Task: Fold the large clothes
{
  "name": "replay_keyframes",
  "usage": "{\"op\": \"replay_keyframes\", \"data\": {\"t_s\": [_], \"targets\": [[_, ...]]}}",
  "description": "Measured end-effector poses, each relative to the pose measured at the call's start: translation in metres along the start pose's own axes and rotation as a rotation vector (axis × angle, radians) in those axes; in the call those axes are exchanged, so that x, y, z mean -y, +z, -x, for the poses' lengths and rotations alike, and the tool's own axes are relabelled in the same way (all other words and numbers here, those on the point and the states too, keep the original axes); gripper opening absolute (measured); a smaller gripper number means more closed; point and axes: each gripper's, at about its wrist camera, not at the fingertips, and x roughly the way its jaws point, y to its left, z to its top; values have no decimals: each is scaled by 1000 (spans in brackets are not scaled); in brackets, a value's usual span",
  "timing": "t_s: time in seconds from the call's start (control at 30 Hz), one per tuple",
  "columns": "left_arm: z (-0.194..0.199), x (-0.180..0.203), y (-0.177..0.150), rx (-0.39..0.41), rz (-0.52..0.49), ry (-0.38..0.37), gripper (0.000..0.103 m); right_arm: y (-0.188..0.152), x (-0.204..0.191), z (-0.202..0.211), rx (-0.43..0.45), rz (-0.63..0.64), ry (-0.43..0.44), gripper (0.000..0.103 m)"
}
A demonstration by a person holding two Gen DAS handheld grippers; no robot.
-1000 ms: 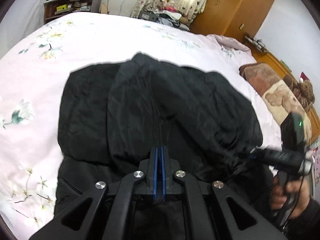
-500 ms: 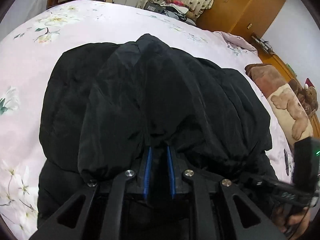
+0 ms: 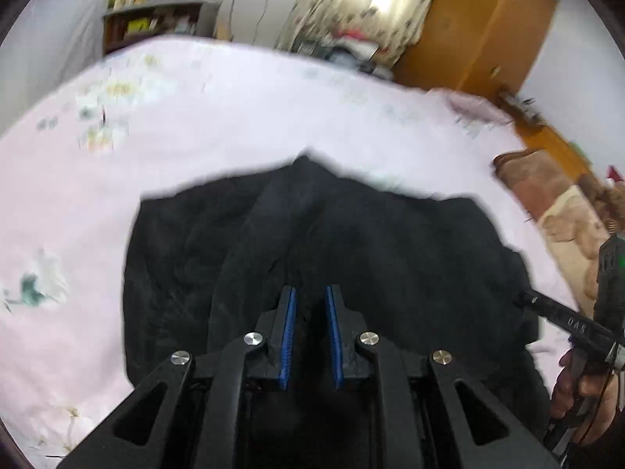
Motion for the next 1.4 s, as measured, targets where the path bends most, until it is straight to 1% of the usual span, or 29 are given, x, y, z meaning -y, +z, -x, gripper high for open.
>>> {"op": "replay_keyframes", "data": {"t_s": [0.03,0.07,0.1,0.13,0.17,0.23,0.3,0.33,0.37,0.4,0.43,0.5,0.57,0.6,0.67,0.73,0.8,0.83,0.87,0.93,1.0,1.07,1.1,1.13,1.2,1.23,1.3,1.33,1.4], "targets": [[-10,-2,-7,-14,0,-1,17,-1,10,-15,-23,-17,-10,26],[-18,-3,-14,-21,-11,-6,17,-3,19,-25,-35,-30,-19,21],[-23,-3,-21,-15,-34,1,17,-5,25,-29,-34,-26,-26,19],[-26,-2,-27,-3,-49,8,17,-6,26,-29,-29,-20,-30,13],[-26,-2,-29,1,-43,5,17,-10,30,-31,-20,-16,-34,11],[-22,-5,-28,-6,-17,-8,17,-15,36,-34,-18,-39,-10,10],[-10,-5,-21,-30,-16,-2,16,-9,35,-29,-28,-47,-4,10],[1,-5,-17,-20,-22,-4,16,-6,31,-21,-30,-42,-11,10],[12,-4,-12,7,-36,-6,16,-1,29,-13,-26,-31,-12,14],[23,-2,-5,46,-57,-1,17,6,24,-5,-9,-17,-12,14],[31,1,3,80,-75,-1,17,14,18,8,34,8,-7,14],[31,7,26,116,-95,-5,17,29,9,18,79,28,8,15],[16,12,47,125,-100,-2,17,45,3,12,86,32,20,15],[4,13,56,115,-94,0,17,55,-2,2,87,45,19,15],[-24,15,65,88,-98,20,17,68,-8,-23,76,71,-20,15],[-52,13,60,46,-90,34,17,66,1,-49,37,80,-68,15],[-66,7,47,47,-96,54,17,52,20,-73,-10,59,-103,15],[-69,5,42,53,-81,46,17,46,29,-81,-13,44,-110,15],[-70,4,40,66,-73,36,17,40,40,-82,-7,23,-104,15],[-70,5,35,89,-84,41,17,34,52,-82,11,-22,-59,15],[-71,8,37,87,-87,47,17,33,51,-82,9,-13,-66,15],[-63,11,43,69,-83,50,17,38,46,-75,-4,-1,-91,18],[-54,14,46,73,-79,45,17,41,40,-63,9,13,-110,18],[-38,16,46,95,-82,30,17,46,36,-53,29,21,-114,18],[-8,22,42,141,-105,-4,17,47,26,-18,103,26,-89,18],[8,26,34,161,-120,-28,17,42,18,6,146,40,-69,18],[28,33,16,174,-141,-65,17,27,0,30,173,87,-26,19],[34,37,4,165,-149,-83,17,18,-12,37,168,121,-14,19],[33,44,-15,131,-161,-102,17,-1,-27,37,143,162,-7,19]]}}
